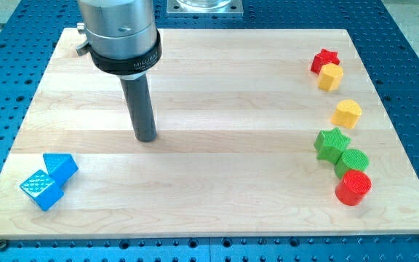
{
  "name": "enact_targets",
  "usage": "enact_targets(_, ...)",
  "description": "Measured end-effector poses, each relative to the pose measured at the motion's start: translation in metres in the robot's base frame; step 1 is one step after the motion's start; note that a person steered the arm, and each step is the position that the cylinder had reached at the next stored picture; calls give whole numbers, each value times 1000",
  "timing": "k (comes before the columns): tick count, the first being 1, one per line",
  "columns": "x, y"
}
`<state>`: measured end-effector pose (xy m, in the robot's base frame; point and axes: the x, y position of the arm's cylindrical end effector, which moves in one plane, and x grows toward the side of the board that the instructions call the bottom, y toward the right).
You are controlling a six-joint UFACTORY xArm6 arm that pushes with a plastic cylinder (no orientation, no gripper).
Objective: Move the arm towards the center of the board
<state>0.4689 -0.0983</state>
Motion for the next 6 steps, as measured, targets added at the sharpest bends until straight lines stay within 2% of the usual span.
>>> enact_targets(3,0,1)
enact_targets(6,-16,121)
